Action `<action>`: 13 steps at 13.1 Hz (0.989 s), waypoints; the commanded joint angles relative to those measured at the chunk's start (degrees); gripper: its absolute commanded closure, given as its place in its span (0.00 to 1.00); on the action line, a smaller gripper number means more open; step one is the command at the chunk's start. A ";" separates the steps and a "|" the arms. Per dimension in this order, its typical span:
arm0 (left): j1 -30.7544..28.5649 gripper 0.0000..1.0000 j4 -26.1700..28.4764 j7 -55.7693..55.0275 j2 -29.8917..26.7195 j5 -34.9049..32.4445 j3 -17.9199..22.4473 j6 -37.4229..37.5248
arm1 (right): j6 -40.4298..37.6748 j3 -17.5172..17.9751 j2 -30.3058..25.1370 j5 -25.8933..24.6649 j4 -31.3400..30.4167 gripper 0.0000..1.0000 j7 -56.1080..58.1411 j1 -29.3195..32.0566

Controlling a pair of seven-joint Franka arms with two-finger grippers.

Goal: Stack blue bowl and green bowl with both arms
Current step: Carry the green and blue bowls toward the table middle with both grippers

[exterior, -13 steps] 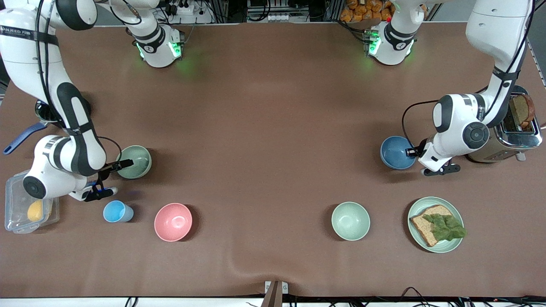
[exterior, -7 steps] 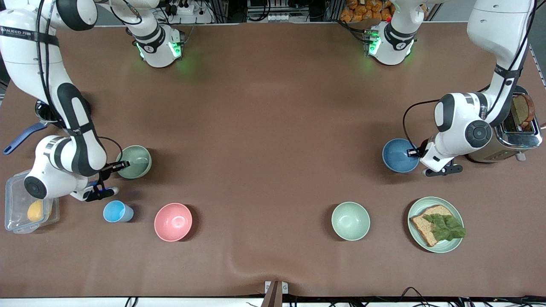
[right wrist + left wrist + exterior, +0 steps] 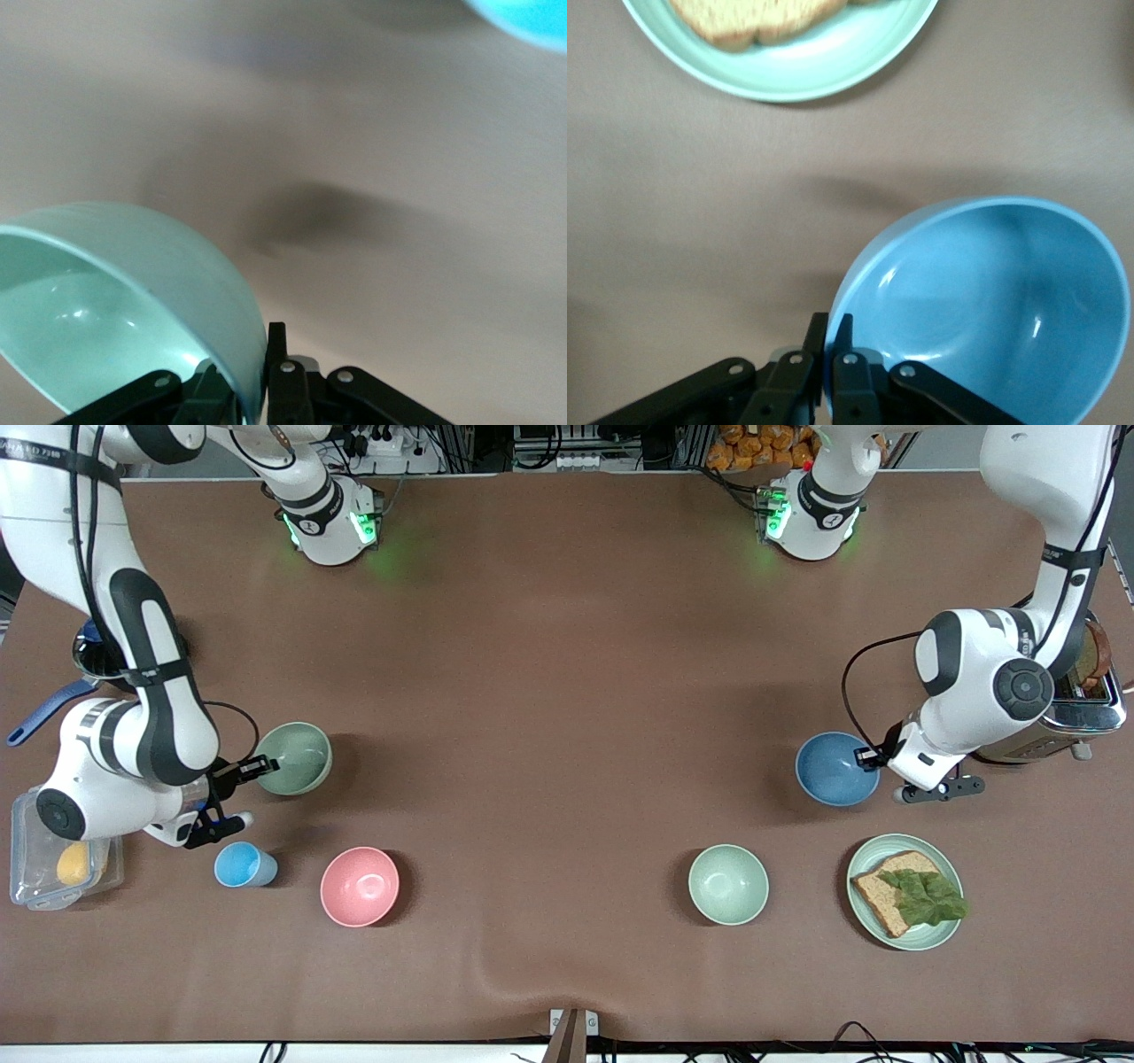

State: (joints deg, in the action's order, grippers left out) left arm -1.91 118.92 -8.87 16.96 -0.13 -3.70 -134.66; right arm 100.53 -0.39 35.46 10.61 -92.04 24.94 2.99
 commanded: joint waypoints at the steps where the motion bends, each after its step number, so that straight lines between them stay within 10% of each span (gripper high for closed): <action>1: -0.11 1.00 -5.34 -0.35 -1.05 1.10 -1.56 6.75 | -2.26 -0.05 -1.09 5.53 0.54 0.96 -6.19 -4.82; 13: 0.33 1.00 -16.70 1.49 0.97 0.22 -2.45 18.82 | 15.04 -0.22 3.29 20.65 2.83 0.93 -39.25 -30.49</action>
State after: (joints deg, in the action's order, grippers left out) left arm -1.48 103.74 -8.25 16.89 -0.11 -5.91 -117.41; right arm 113.62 0.00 36.90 27.19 -89.69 -11.16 -26.11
